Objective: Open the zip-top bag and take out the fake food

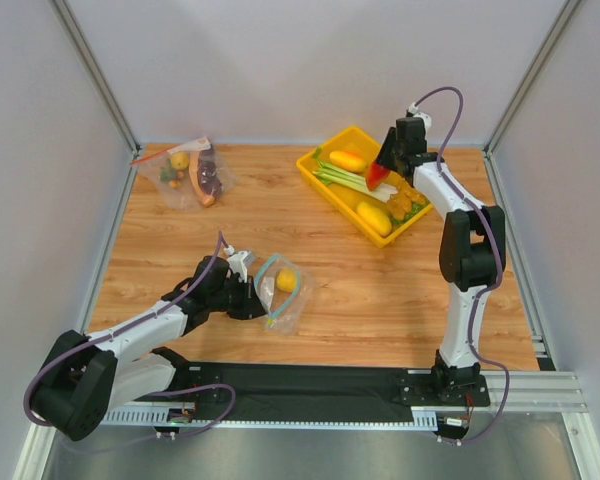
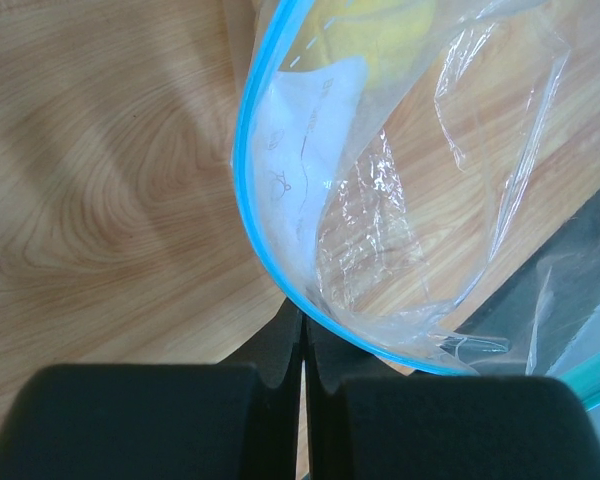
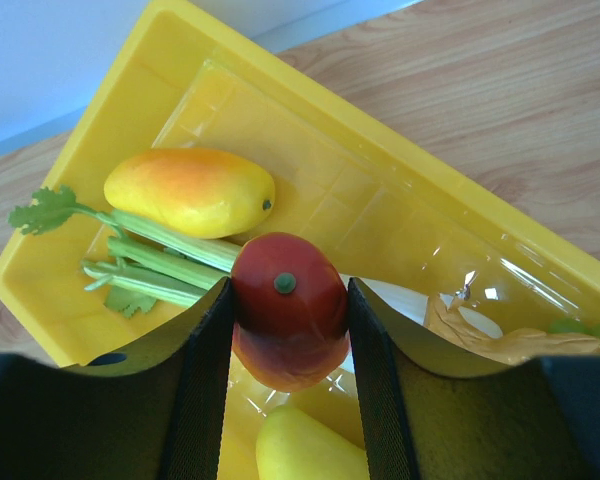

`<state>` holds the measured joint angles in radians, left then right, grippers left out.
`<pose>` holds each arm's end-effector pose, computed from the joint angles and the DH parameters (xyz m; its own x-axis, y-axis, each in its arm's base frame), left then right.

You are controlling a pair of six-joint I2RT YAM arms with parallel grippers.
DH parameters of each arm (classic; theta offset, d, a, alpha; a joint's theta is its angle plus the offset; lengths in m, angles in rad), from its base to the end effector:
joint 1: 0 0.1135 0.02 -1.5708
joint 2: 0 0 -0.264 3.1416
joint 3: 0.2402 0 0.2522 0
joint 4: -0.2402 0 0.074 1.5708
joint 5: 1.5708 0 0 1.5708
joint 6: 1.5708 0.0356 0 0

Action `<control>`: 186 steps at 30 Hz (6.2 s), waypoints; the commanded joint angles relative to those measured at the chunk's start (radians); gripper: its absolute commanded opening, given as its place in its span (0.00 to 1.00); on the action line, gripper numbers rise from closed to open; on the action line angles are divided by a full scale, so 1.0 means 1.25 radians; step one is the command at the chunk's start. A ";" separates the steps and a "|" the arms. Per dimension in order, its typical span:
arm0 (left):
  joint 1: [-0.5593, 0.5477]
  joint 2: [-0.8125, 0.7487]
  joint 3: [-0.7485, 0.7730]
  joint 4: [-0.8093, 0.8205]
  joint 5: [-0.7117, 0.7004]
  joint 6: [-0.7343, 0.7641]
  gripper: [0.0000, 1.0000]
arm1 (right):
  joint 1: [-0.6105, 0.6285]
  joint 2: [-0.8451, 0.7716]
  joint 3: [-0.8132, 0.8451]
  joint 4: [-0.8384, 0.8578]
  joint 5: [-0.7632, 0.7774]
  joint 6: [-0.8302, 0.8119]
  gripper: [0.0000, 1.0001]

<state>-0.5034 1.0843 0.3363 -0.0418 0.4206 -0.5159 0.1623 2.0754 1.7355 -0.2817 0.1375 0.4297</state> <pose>0.1611 -0.1053 0.1486 -0.8826 -0.0280 -0.4693 0.2952 0.7439 -0.5995 0.4818 0.0739 0.2559 -0.5433 0.3292 -0.7723 0.1939 0.9442 0.2661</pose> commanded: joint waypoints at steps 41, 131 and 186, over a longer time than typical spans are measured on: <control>-0.002 -0.077 0.059 -0.067 -0.011 0.025 0.00 | 0.140 -0.586 -0.369 -0.065 -0.080 -0.092 0.78; 0.063 0.234 0.176 0.213 -0.151 -0.136 0.61 | 0.614 -0.281 -0.632 0.208 -0.122 0.033 0.56; 0.064 0.376 0.168 0.302 0.072 -0.073 0.00 | 0.577 -0.262 -0.647 0.412 -0.019 -0.092 0.42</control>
<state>-0.4129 1.5806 0.5282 0.3534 0.4740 -0.6403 0.8825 1.8175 0.9428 0.1276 0.0792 0.3374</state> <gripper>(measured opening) 0.003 0.604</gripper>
